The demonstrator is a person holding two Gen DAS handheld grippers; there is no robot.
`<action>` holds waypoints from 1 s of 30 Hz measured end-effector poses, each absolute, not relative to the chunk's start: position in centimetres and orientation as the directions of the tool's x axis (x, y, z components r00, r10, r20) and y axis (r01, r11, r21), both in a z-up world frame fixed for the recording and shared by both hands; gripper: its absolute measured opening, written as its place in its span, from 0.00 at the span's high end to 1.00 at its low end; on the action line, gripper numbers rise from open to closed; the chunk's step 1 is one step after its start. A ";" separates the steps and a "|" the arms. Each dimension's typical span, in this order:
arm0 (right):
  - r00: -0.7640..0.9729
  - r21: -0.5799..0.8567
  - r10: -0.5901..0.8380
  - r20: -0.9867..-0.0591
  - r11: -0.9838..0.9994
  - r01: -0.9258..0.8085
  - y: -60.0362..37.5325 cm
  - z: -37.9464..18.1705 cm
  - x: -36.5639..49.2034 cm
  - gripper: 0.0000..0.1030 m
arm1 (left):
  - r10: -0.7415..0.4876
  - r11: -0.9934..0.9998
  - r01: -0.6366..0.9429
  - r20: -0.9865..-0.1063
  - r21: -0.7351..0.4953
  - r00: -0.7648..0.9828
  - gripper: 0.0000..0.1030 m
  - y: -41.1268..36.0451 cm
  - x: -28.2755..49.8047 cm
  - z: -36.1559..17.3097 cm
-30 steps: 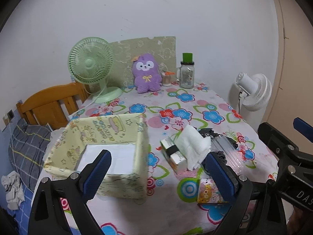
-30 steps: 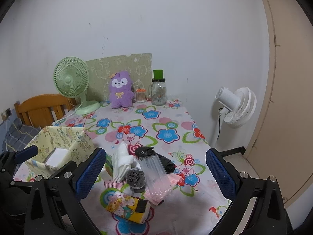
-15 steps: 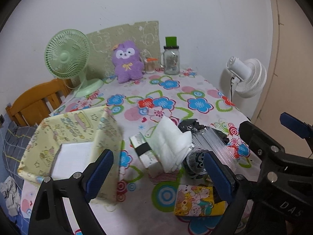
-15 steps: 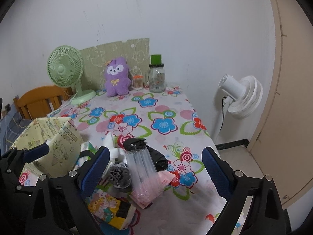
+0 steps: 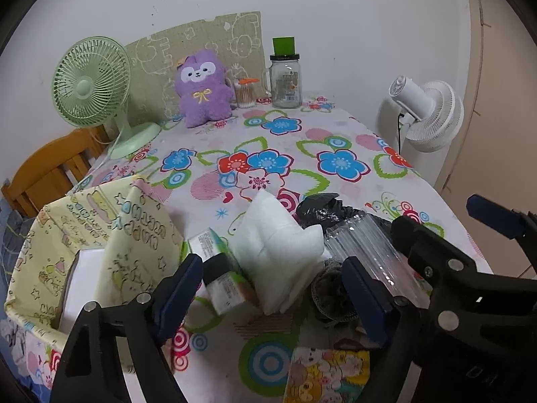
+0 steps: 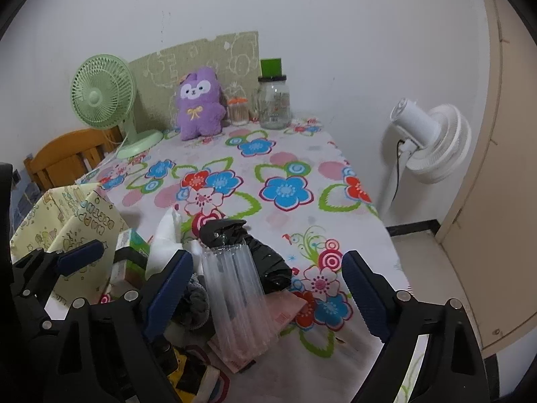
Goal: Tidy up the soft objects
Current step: 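Reach the left tool to the dark grey knitted hat and grasp it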
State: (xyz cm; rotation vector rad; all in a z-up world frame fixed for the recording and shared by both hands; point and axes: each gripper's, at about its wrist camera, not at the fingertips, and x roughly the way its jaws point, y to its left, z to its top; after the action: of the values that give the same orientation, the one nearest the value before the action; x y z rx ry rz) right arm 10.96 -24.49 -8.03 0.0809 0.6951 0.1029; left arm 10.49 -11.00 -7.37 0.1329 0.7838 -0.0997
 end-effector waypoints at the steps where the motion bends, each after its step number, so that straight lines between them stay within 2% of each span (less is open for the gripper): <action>1: 0.756 0.119 0.129 -0.642 0.991 -0.068 -24.6 -8.3 11.3 0.12 | -0.040 0.987 0.138 -0.710 0.081 0.703 0.16 -11.0 10.7 -7.5; 10: 0.695 0.181 0.181 -0.696 0.981 -0.074 -25.0 -10.2 13.9 0.15 | -0.098 0.985 0.172 -0.716 0.032 0.692 0.18 -10.8 11.7 -8.2; 15: 0.651 0.251 0.242 -0.719 0.965 -0.081 -25.2 -11.3 14.9 0.20 | -0.120 0.983 0.185 -0.722 0.011 0.682 0.16 -10.5 11.7 -8.3; 18: 0.627 0.284 0.278 -0.728 0.954 -0.094 -25.1 -11.7 15.2 0.26 | -0.124 0.980 0.198 -0.721 0.018 0.682 0.11 -10.7 11.5 -8.4; 21: 0.613 0.291 0.289 -0.735 0.951 -0.099 -24.8 -12.0 15.5 0.37 | -0.121 0.980 0.199 -0.725 0.022 0.678 0.07 -10.7 11.5 -8.6; 23: 0.602 0.297 0.297 -0.741 0.949 -0.103 -24.6 -12.1 15.6 0.50 | -0.129 0.979 0.202 -0.734 0.012 0.667 0.03 -10.7 11.6 -8.7; 24: 0.601 0.291 0.295 -0.743 0.951 -0.108 -24.5 -12.1 15.6 0.53 | -0.135 0.978 0.207 -0.738 0.007 0.661 0.02 -10.7 11.7 -8.8; 27: 0.601 0.257 0.273 -0.751 0.960 -0.114 -24.2 -12.1 15.6 0.69 | -0.138 0.974 0.224 -0.745 0.017 0.653 0.00 -11.0 11.6 -9.0; 28: 0.605 0.243 0.259 -0.753 0.964 -0.111 -24.1 -12.1 15.6 0.80 | -0.143 0.972 0.235 -0.747 0.018 0.650 0.00 -11.2 11.5 -9.0; 30: 0.608 0.231 0.250 -0.754 0.967 -0.111 -24.2 -12.1 15.5 0.84 | -0.149 0.969 0.248 -0.746 0.022 0.649 0.00 -11.3 11.4 -9.1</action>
State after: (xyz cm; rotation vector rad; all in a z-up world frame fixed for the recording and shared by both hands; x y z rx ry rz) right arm 15.55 -24.19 -12.13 0.1669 0.8941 0.2098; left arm 11.38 -11.33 -9.06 0.1256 0.8349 -0.2262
